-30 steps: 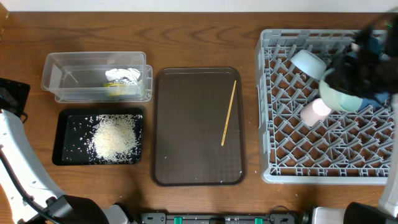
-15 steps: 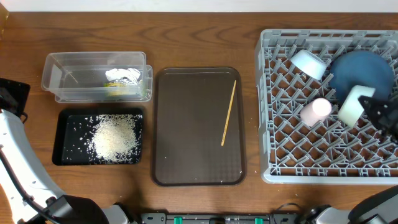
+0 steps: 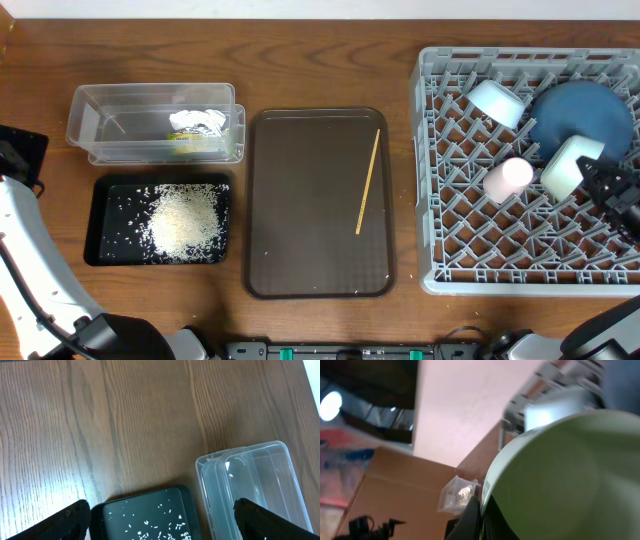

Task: Sort waste into correct bins and load items into the dishwasher rack
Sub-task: 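Lower the mint-green bowl into the rack's right front and release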

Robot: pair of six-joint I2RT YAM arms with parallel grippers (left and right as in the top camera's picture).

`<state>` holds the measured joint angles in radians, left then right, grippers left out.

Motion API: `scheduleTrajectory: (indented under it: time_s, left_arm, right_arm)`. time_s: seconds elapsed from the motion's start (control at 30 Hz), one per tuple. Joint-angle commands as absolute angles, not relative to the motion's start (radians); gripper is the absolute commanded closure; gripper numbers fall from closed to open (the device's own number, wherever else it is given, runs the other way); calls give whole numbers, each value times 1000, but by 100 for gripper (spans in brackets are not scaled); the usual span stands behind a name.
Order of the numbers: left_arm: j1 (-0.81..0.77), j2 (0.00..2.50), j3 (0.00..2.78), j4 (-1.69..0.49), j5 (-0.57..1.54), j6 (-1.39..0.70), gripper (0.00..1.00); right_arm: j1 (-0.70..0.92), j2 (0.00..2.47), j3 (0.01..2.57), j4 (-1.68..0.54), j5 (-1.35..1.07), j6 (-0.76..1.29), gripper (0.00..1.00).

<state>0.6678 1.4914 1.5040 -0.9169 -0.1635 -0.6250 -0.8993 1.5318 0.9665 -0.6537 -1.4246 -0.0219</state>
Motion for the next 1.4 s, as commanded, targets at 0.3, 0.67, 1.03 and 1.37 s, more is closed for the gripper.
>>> scheduleTrajectory:
  time_s: [0.3,0.67,1.03,1.37]
  left_arm:
    - [672,1496,1509,-920,-167,-626,6]
    - [672,1496,1509,-920,-167,-626,6]
    - [672,1496,1509,-920,-167,-626,6]
    - [672,1496,1509,-920,-167,-626,6]
  right_arm:
    - [-883,1543,956,-709,-1199,-2,99]
    - [-885,1532,963,-804,-977,35,89]
    - [-891,1348,965,-881,-747,178,83]
    - [-889,1102,965,-985,-729,205,66]
